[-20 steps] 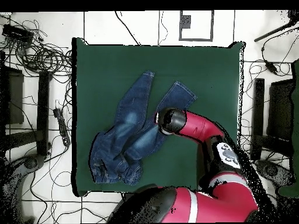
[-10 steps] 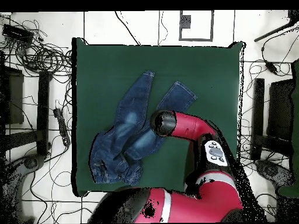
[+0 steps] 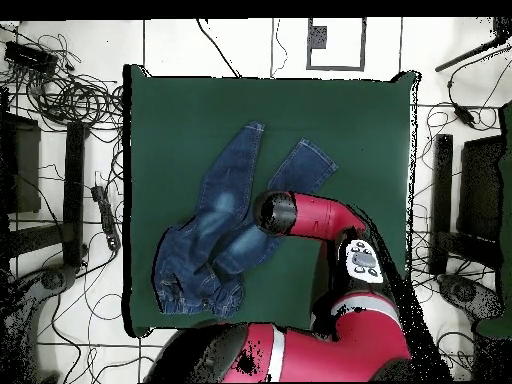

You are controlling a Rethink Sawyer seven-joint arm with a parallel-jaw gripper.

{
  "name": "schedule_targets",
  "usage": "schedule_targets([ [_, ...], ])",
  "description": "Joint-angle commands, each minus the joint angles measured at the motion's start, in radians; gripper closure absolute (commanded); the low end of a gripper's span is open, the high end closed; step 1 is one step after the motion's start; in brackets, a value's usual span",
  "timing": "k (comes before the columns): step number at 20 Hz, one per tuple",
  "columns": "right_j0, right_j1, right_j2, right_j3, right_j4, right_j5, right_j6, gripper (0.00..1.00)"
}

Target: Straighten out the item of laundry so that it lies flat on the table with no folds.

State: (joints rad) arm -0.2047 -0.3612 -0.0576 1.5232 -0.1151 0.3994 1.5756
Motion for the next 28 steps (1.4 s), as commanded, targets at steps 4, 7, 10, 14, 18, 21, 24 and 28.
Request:
schedule_targets([
  [4,-0.053,0.204,0.142,-0.105,-0.065,-0.237,0.067,1.0],
  [7,-0.068,0.195,0.154,-0.103,-0.06,-0.203,0.055,1.0],
  [10,-0.083,0.19,0.162,-0.115,-0.058,-0.169,0.042,1.0],
  [14,-0.097,0.183,0.168,-0.131,-0.068,-0.15,0.028,1.0],
  [18,-0.109,0.174,0.172,-0.146,-0.081,-0.143,0.021,1.0],
  [21,-0.107,0.17,0.159,-0.162,-0.092,-0.175,0.044,1.0],
  [24,-0.095,0.172,0.132,-0.179,-0.095,-0.204,0.085,1.0],
  [28,-0.102,0.177,0.125,-0.184,-0.087,-0.213,0.101,1.0],
])
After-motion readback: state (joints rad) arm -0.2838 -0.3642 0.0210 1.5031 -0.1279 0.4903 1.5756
